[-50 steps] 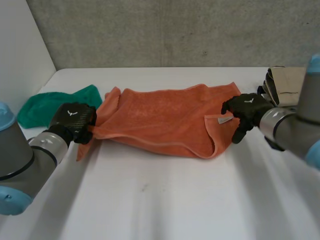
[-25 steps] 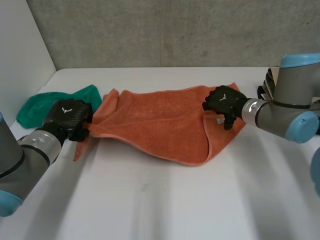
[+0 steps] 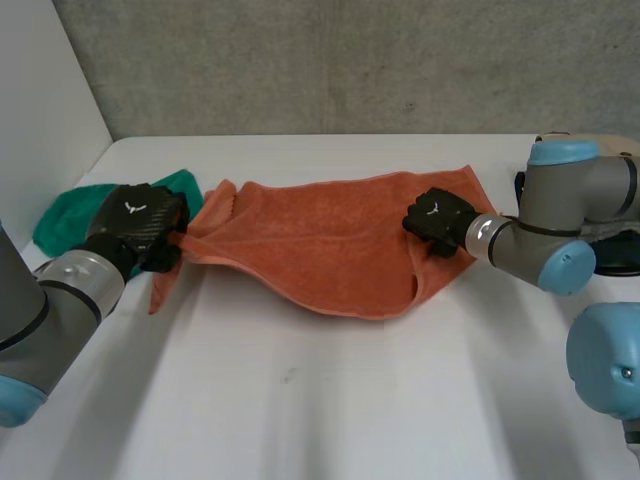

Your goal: Fold the laundry.

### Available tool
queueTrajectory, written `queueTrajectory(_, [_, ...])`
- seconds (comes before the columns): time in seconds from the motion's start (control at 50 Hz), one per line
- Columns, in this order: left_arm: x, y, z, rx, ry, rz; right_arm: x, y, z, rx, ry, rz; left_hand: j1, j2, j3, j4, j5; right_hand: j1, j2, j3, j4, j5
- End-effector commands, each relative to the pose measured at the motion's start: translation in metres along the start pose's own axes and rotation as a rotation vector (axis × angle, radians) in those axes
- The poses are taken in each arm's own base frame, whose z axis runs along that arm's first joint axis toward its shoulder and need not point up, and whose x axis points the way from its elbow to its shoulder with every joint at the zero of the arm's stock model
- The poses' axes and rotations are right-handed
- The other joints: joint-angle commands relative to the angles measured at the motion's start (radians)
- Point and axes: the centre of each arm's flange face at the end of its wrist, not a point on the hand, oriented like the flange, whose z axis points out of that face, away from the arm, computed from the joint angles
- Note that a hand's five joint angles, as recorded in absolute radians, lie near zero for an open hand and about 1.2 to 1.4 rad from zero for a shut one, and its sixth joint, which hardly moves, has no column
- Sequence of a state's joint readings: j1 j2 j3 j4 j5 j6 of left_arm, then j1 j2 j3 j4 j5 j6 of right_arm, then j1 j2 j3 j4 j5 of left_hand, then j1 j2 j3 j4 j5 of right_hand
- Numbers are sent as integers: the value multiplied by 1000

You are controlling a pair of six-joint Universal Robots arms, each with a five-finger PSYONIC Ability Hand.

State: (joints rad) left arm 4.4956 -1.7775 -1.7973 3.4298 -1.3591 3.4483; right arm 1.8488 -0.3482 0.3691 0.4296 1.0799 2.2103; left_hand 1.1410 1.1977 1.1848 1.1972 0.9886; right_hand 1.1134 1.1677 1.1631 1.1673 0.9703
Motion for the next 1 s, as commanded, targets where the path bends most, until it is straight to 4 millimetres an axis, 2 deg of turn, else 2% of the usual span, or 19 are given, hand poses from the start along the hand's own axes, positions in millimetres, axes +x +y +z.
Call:
queueTrajectory(0.02, [-3,1,0,-9,-7,-1,34,-20,-24,-53,122,36,255,199,211,199,233,283,229,233,229,251])
queueTrajectory(0.06, [-4,0,0,-11,-10,-2,43,-22,-34,-72,149,67,255,199,211,199,233,283,229,233,229,251])
queueTrajectory(0.08, [-6,1,0,-17,-14,-4,49,-25,-46,-92,165,100,255,199,211,199,233,283,229,233,229,251])
queueTrajectory(0.18, [-10,3,-3,-44,-20,-15,50,-27,-73,-108,171,158,255,199,211,199,233,283,229,233,229,251])
queueTrajectory(0.28, [-9,6,-7,-78,-6,-22,30,-26,-83,-148,110,162,255,199,211,199,233,283,229,233,229,251])
queueTrajectory(0.3, [-8,8,-9,-93,1,-24,18,-24,-93,-223,51,166,255,199,211,199,233,283,229,233,229,251])
queueTrajectory(0.36, [-7,8,-12,-113,8,-22,7,-23,-114,-344,-29,156,255,199,211,199,233,283,229,233,229,251])
queueTrajectory(0.38, [-7,10,-15,-136,13,-15,4,-26,-131,-408,-77,149,255,199,211,199,233,283,229,233,229,251])
queueTrajectory(0.44, [-8,14,-23,-194,23,-1,1,-29,-157,-484,-140,142,255,199,211,199,233,283,229,233,229,251])
queueTrajectory(0.46, [-6,14,-32,-241,40,11,1,-28,-172,-522,-164,150,255,199,211,199,233,283,229,233,229,251])
queueTrajectory(0.54, [0,13,-55,-360,97,62,1,-26,-199,-585,-180,171,255,199,211,199,233,283,229,233,229,251])
queueTrajectory(0.58, [1,12,-64,-409,122,83,-1,-26,-206,-603,-185,178,255,199,211,199,233,283,229,233,229,251])
queueTrajectory(0.68, [11,16,-83,-559,236,141,-5,-22,-206,-618,-177,176,255,199,211,199,233,283,229,233,229,251])
queueTrajectory(0.74, [10,22,-75,-566,247,175,-4,-18,-198,-602,-136,179,255,199,211,199,233,283,229,233,229,251])
queueTrajectory(0.82, [4,20,-48,-523,227,234,6,-10,-178,-537,-6,206,255,199,211,199,233,283,229,233,229,251])
queueTrajectory(0.9, [-3,1,-7,-389,159,289,19,-9,-157,-445,129,237,255,199,211,199,233,283,229,233,229,251])
queueTrajectory(0.92, [-6,-10,10,-317,128,308,26,-12,-148,-401,188,248,255,199,211,199,233,283,229,233,229,251])
queueTrajectory(0.98, [-14,-35,35,-176,70,336,45,-21,-136,-313,302,254,255,199,211,199,233,283,229,233,229,251])
queueTrajectory(1.0, [-20,-58,52,-54,24,355,62,-30,-131,-248,397,254,255,199,211,199,233,283,229,233,229,251])
